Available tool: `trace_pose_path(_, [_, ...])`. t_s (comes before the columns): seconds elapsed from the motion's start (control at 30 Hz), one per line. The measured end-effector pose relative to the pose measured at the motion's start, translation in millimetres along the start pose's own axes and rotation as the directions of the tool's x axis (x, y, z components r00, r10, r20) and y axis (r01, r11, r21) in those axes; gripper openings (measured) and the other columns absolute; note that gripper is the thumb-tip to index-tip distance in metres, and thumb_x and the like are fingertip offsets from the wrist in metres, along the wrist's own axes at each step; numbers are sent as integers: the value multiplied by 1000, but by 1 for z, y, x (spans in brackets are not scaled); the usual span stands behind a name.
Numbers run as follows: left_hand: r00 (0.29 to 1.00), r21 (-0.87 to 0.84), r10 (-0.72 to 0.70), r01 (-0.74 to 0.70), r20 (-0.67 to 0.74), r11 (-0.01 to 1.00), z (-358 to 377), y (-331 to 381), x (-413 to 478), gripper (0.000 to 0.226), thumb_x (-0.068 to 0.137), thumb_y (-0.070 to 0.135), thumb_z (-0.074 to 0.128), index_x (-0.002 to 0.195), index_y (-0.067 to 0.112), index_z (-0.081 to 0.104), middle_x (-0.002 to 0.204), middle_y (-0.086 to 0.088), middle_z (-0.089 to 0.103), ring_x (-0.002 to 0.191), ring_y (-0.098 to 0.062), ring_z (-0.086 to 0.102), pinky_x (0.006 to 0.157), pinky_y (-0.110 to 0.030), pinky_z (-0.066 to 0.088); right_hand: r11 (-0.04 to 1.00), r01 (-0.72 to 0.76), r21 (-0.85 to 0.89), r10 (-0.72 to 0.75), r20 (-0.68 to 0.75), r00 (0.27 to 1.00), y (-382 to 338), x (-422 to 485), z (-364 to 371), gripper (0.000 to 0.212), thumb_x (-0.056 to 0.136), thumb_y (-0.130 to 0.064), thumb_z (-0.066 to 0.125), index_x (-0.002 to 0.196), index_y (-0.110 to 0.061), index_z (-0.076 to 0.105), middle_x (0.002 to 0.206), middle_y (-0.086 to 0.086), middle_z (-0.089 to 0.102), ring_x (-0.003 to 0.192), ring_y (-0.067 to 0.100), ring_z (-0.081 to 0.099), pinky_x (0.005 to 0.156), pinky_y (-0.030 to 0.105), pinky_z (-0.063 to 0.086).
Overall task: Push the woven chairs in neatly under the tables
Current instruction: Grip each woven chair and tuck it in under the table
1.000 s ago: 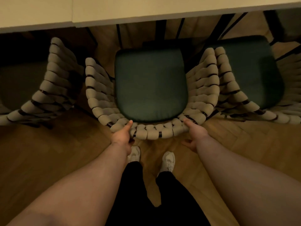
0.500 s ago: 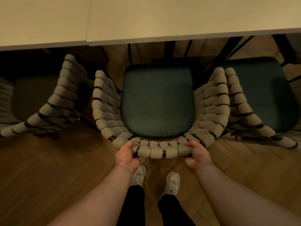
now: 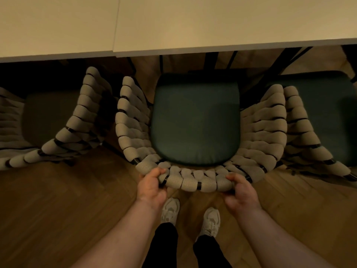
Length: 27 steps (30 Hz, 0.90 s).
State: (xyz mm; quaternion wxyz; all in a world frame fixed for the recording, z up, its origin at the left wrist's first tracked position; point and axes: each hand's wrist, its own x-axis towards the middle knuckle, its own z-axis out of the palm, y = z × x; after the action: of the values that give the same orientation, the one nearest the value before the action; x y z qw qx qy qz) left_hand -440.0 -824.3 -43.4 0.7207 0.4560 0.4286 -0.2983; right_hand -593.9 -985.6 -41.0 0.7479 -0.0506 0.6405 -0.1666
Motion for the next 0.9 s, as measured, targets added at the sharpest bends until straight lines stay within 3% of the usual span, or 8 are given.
trace_pose_path(0.13, [1000, -18, -24, 24, -10, 1000, -5, 2, 0, 61, 89, -19, 57, 145, 4, 57, 135, -28, 67, 107, -43, 73, 63, -50, 64, 1000, 7, -4, -7, -7, 1000, 0, 0, -2, 31, 94, 11, 58, 119, -7, 64, 133, 20, 65, 127, 43, 63, 89, 58, 58])
trace_pose_path(0.3, [1000, -50, -16, 16, 3, 999, 15, 7, 4, 61, 88, -18, 59, 143, 8, 59, 135, -28, 68, 116, -46, 71, 83, -62, 63, 998, 54, -37, -56, -40, 998, -20, 5, 23, 69, 87, 9, 67, 148, -21, 56, 137, 19, 66, 118, 44, 68, 75, 62, 65])
trace_pose_path(0.4, [1000, -57, -7, 6, -6, 998, 31, 10, 17, 57, 89, -19, 59, 137, 11, 59, 135, -28, 67, 117, -47, 70, 100, -69, 54, 992, 96, -81, -100, -50, 994, -33, 12, 44, 64, 92, 7, 66, 148, -21, 56, 135, 16, 65, 117, 41, 66, 77, 56, 63])
trace_pose_path(0.6, [1000, -4, -9, 9, 2, 1000, 46, 4, 36, 42, 91, -17, 59, 117, 15, 62, 137, -26, 66, 123, -45, 67, 106, -66, 52, 990, 75, -118, -82, -58, 995, -40, 24, 56, 36, 97, 6, 63, 125, -16, 59, 120, 15, 63, 109, 38, 65, 86, 54, 59])
trace_pose_path(0.7, [999, 141, 12, -18, 47, 990, 47, 9, 33, 33, 95, -12, 62, 111, 16, 63, 127, -23, 70, 120, -40, 68, 108, -62, 52, 981, 50, -188, -61, -52, 997, -44, 27, 57, 20, 99, 1, 65, 106, -17, 60, 123, 16, 65, 118, 39, 65, 108, 58, 54])
trace_pose_path(0.77, [995, 294, 39, -65, 94, 954, 47, 12, 25, 23, 96, -5, 66, 104, 17, 66, 116, -20, 73, 114, -37, 68, 109, -62, 50, 953, 58, -296, -83, -71, 994, -47, 27, 56, 12, 101, -5, 67, 104, -14, 60, 116, 15, 66, 115, 36, 66, 109, 55, 54])
trace_pose_path(0.83, [983, 475, 152, -184, 106, 861, 43, 18, 19, 28, 88, 11, 82, 111, 17, 68, 119, -17, 74, 111, -33, 70, 109, -60, 52, 840, 83, -536, -186, -141, 972, -50, 25, 54, 35, 96, -22, 78, 123, -8, 59, 120, 14, 65, 113, 35, 66, 104, 52, 56])
trace_pose_path(0.9, [914, 720, 388, -346, 115, 602, 34, 24, 23, 92, 67, 35, 96, 145, 17, 49, 137, -10, 63, 126, -32, 63, 114, -57, 49, 523, 156, -838, -476, -136, 869, -51, 30, 43, 96, 82, -43, 90, 155, -9, 39, 147, 15, 55, 133, 41, 57, 108, 56, 52])
